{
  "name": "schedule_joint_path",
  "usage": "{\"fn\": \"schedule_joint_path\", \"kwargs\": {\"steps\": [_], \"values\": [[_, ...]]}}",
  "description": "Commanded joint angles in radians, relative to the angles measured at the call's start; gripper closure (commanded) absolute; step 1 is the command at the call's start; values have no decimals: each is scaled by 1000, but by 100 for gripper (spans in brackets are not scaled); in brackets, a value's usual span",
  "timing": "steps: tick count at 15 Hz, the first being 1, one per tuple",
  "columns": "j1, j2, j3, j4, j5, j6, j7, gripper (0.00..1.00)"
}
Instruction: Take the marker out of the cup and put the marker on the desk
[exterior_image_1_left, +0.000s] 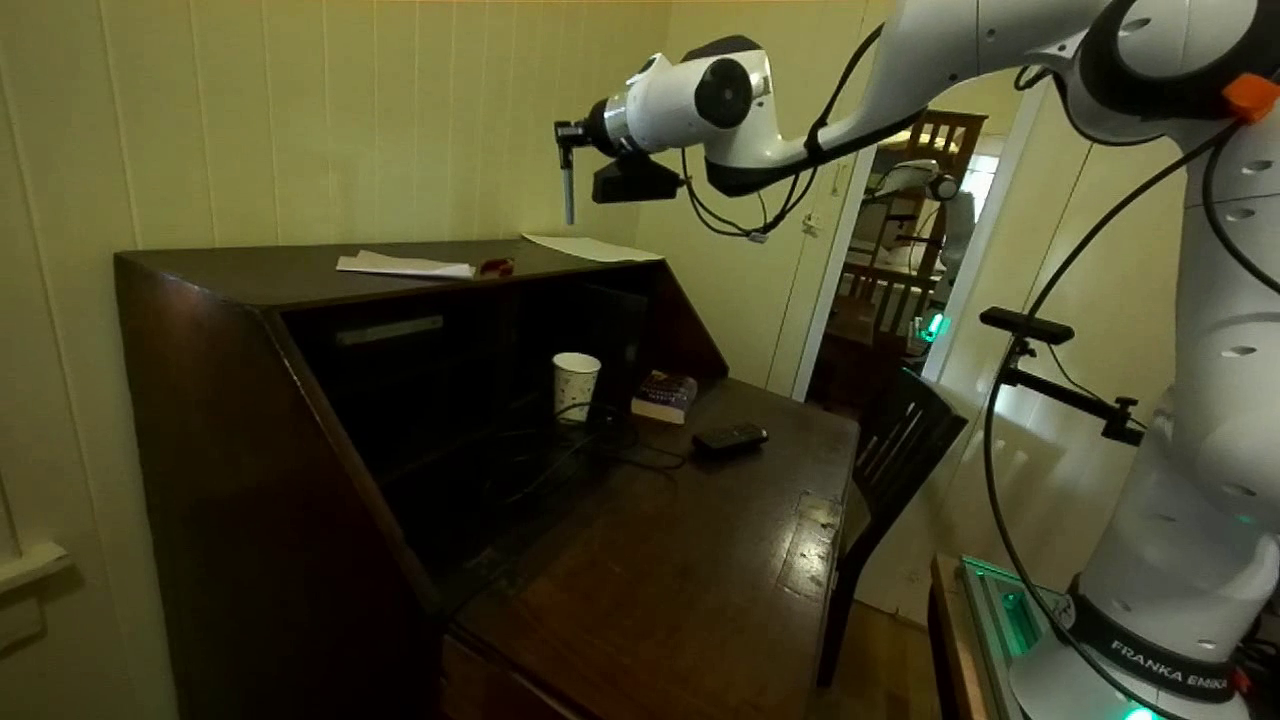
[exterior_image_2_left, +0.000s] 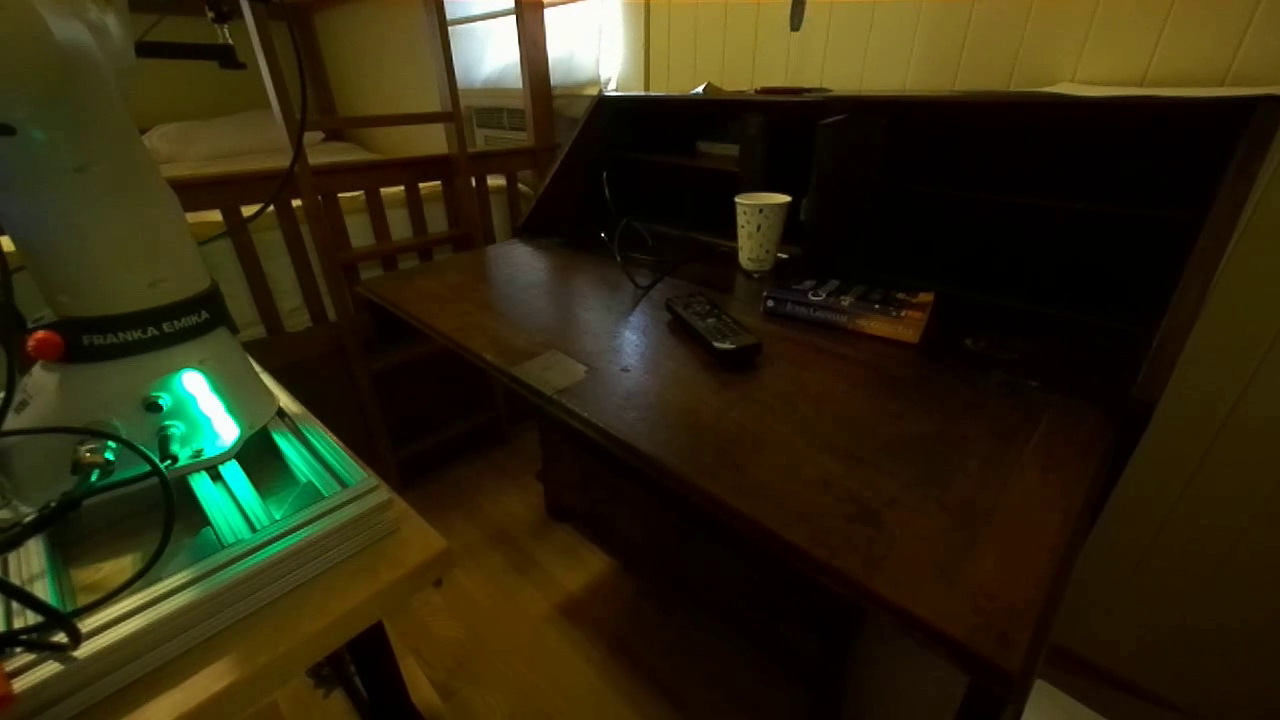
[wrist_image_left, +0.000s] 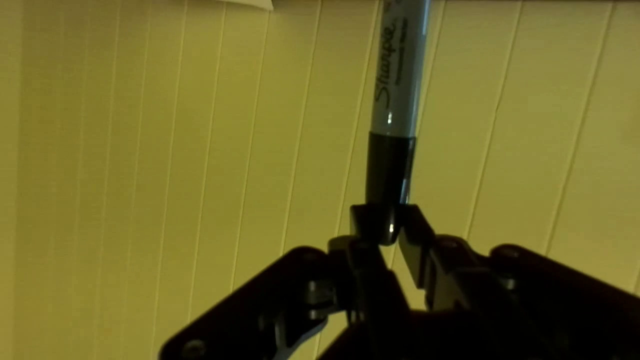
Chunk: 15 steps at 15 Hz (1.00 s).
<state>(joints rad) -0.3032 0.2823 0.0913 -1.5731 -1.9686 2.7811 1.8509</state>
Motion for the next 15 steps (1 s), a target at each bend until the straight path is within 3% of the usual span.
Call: {"fn": "schedule_joint_path", "kwargs": {"steps": [1, 3, 4, 6, 7, 9, 15], "values": [[35, 168, 10, 237, -91, -165, 123, 95], [50, 243, 2, 342, -92, -274, 126, 95], [97, 284, -57, 396, -76, -318, 118, 95], [119, 365, -91, 495, -89, -380, 92, 95], [99, 403, -68, 536, -96, -416, 72, 95], [130, 460, -124, 596, -26, -457, -10, 95], [105, 526, -161, 636, 50, -346, -401, 95]]}}
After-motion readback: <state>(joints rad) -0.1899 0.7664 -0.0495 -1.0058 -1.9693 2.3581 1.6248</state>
